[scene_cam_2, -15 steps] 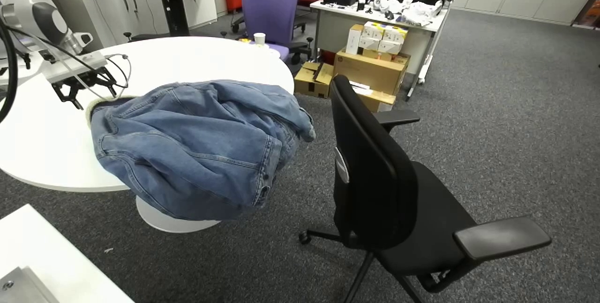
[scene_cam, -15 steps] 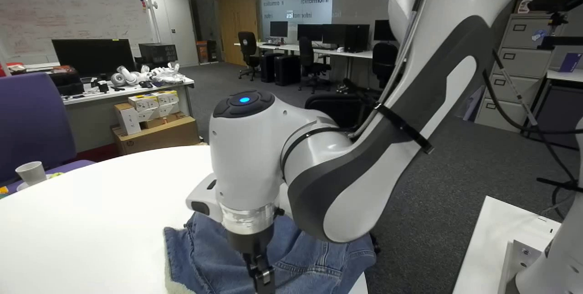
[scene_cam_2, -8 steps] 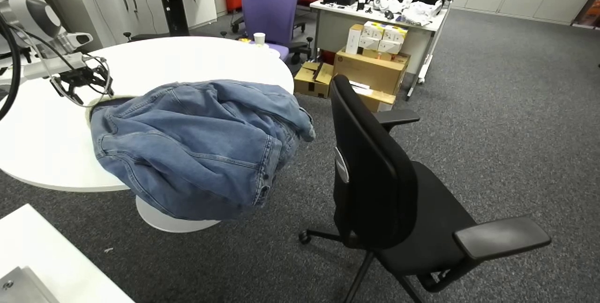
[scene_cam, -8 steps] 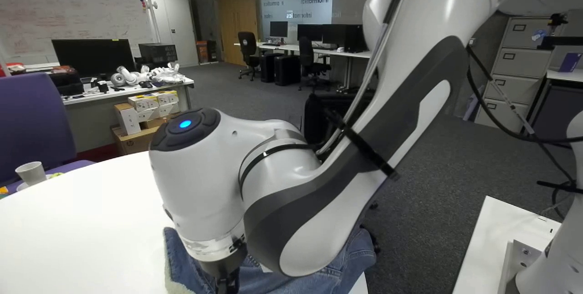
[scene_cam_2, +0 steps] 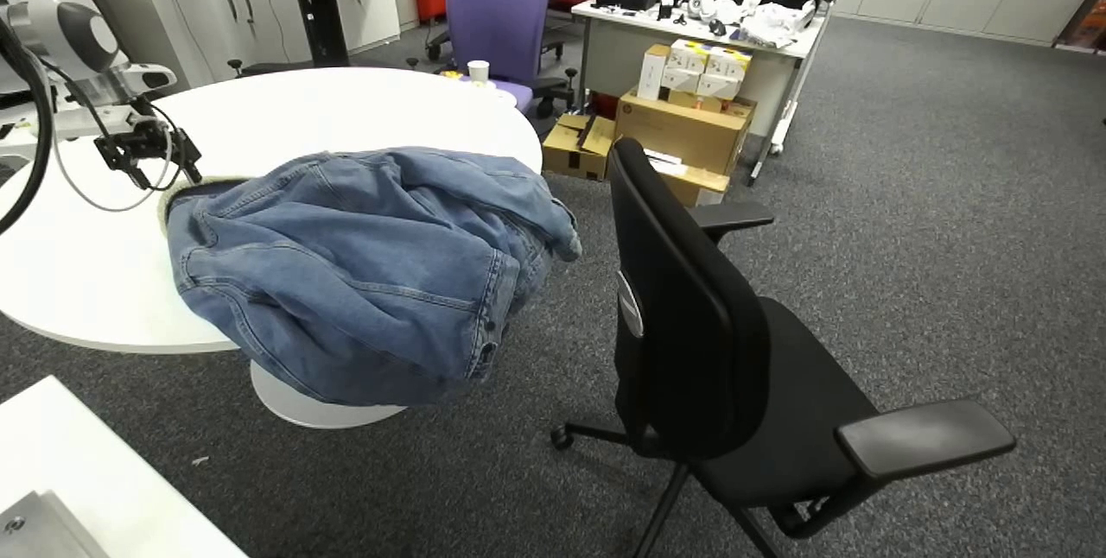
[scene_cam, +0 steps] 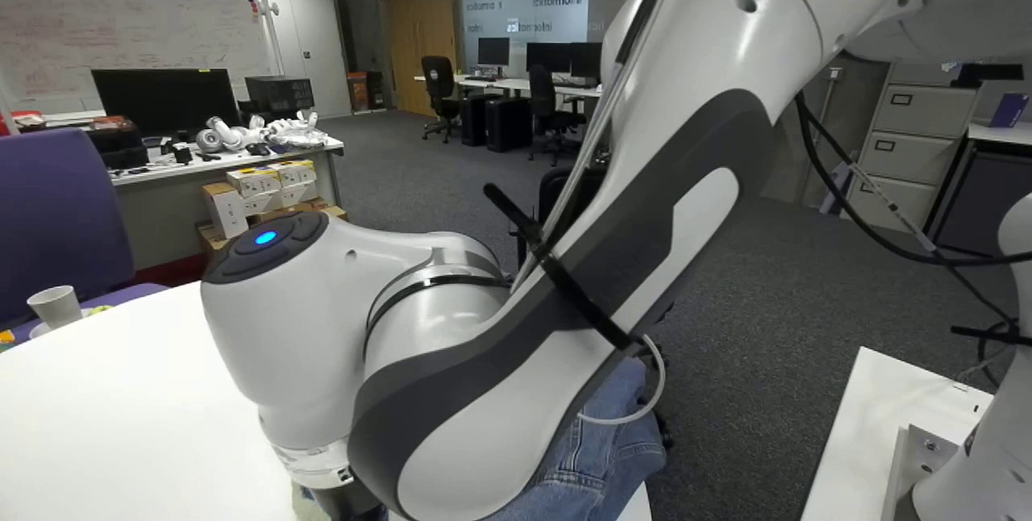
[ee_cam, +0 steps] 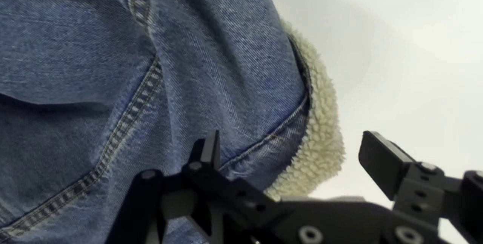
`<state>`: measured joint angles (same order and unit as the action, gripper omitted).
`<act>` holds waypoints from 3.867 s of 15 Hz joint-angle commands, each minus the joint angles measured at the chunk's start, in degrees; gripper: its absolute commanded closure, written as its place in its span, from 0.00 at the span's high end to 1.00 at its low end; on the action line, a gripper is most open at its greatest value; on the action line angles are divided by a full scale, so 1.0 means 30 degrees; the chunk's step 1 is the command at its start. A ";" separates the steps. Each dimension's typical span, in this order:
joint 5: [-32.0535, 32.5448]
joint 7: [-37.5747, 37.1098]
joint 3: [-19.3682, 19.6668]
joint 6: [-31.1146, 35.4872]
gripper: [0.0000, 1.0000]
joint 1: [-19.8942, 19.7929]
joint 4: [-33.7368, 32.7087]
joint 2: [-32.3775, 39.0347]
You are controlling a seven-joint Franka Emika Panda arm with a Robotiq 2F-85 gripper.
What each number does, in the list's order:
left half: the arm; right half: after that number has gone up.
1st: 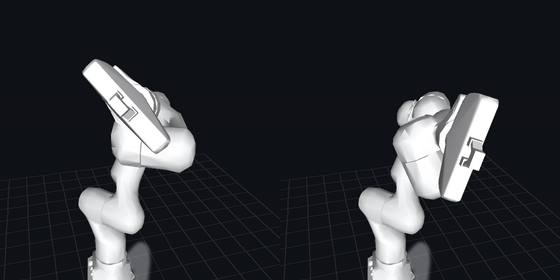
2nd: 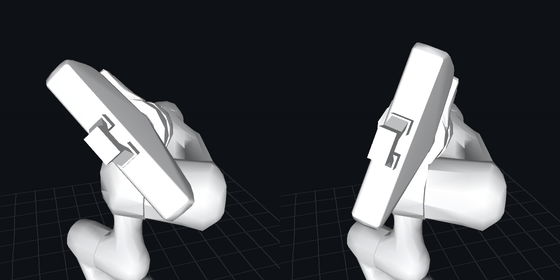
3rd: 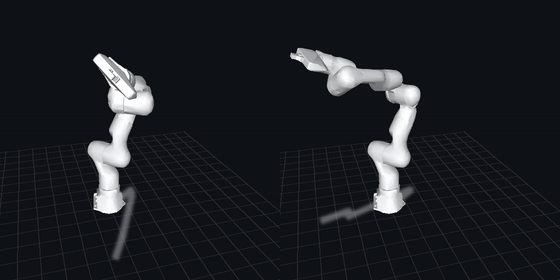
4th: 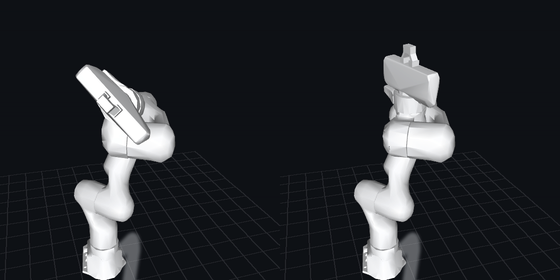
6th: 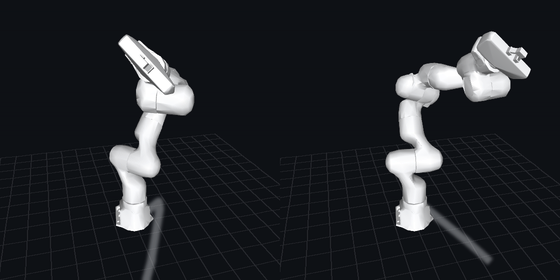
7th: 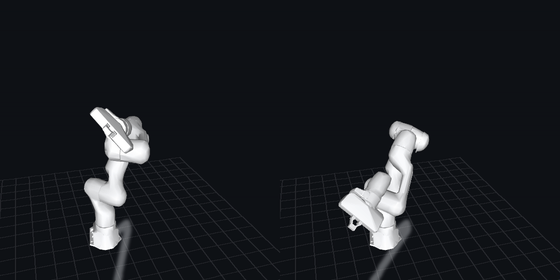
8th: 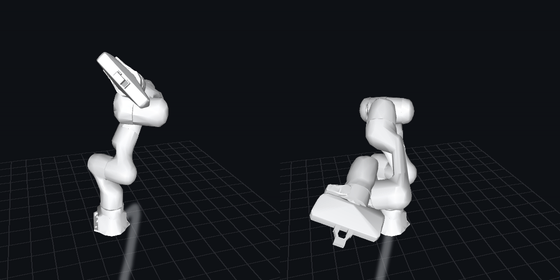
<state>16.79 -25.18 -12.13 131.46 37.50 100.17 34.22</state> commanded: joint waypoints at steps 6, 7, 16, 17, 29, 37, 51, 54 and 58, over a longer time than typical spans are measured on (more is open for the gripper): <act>0.1061 -0.2544 0.2505 -0.1986 1.00 0.2632 -0.3605 0.2186; 0.0987 -0.2523 0.2654 -0.2240 1.00 0.2814 -0.3969 0.2543; 0.0792 -0.2366 0.3613 -0.3231 1.00 0.3756 -0.5439 0.3929; 0.0905 -0.2366 0.3633 -0.3353 1.00 0.3919 -0.5632 0.3999; 0.0963 -0.2199 0.4025 -0.4197 1.00 0.4427 -0.5954 0.4332; 0.1070 -0.0837 0.4579 -0.3752 0.72 0.3758 -0.5009 0.4538; 0.3900 0.5195 0.3932 -0.2233 0.02 0.2810 -0.1331 0.1209; 0.3254 0.5763 0.3172 -0.0164 0.03 0.1405 0.1056 -0.1093; 0.2518 0.5231 0.2469 0.3086 0.03 -0.0816 0.3851 -0.3775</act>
<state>26.30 -10.31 -2.62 134.18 40.40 101.32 32.63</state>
